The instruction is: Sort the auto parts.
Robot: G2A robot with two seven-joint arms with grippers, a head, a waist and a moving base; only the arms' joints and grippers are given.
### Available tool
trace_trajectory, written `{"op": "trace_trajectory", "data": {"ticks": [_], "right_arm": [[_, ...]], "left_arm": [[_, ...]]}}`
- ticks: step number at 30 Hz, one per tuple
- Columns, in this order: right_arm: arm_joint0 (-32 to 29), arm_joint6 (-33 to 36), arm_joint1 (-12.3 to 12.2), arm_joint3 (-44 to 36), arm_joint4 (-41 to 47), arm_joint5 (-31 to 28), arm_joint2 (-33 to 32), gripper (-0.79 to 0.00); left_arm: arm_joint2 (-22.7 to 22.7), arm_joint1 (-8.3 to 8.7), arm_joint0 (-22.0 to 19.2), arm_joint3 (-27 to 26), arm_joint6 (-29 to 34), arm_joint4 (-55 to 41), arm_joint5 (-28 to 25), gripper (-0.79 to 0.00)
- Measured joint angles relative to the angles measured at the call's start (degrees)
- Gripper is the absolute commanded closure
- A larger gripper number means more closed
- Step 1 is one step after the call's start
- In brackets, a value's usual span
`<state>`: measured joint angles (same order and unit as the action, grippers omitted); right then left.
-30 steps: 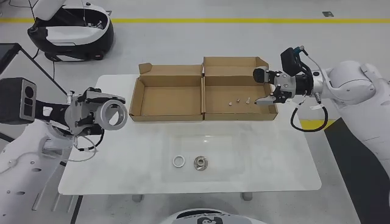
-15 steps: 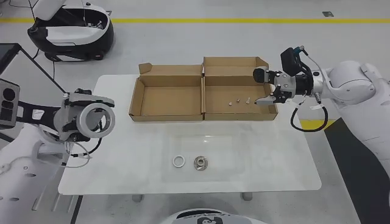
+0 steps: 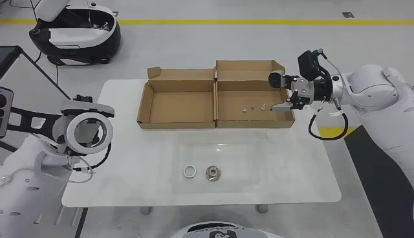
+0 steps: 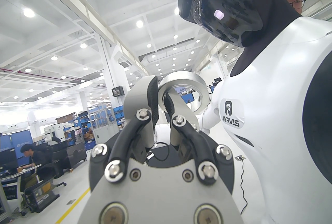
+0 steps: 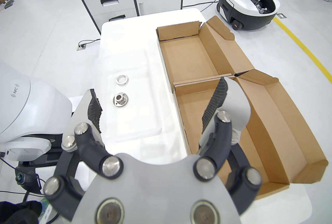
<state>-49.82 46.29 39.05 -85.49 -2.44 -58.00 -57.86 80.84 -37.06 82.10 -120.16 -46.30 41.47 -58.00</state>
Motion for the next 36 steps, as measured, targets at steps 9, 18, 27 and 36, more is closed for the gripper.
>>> {"op": "trace_trajectory", "data": {"ticks": [9, 18, 27, 36], "right_arm": [[0.0, 0.0, 0.0, 0.0, 0.0, 0.0, 0.0, -0.785], [0.0, 0.0, 0.0, 0.0, 0.0, 0.0, 0.0, -0.785], [0.0, 0.0, 0.0, 0.0, 0.0, 0.0, 0.0, -0.785], [0.0, 0.0, 0.0, 0.0, 0.0, 0.0, 0.0, -0.785]], "left_arm": [[0.0, 0.0, 0.0, 0.0, 0.0, 0.0, 0.0, 0.0], [0.0, 0.0, 0.0, 0.0, 0.0, 0.0, 0.0, 0.0], [-1.48, -0.44, -0.12, -1.02, 7.33, -2.65, 3.64, 0.0], [-5.65, -1.57, -5.21, -0.87, 24.14, -8.85, 11.26, 0.0]]}}
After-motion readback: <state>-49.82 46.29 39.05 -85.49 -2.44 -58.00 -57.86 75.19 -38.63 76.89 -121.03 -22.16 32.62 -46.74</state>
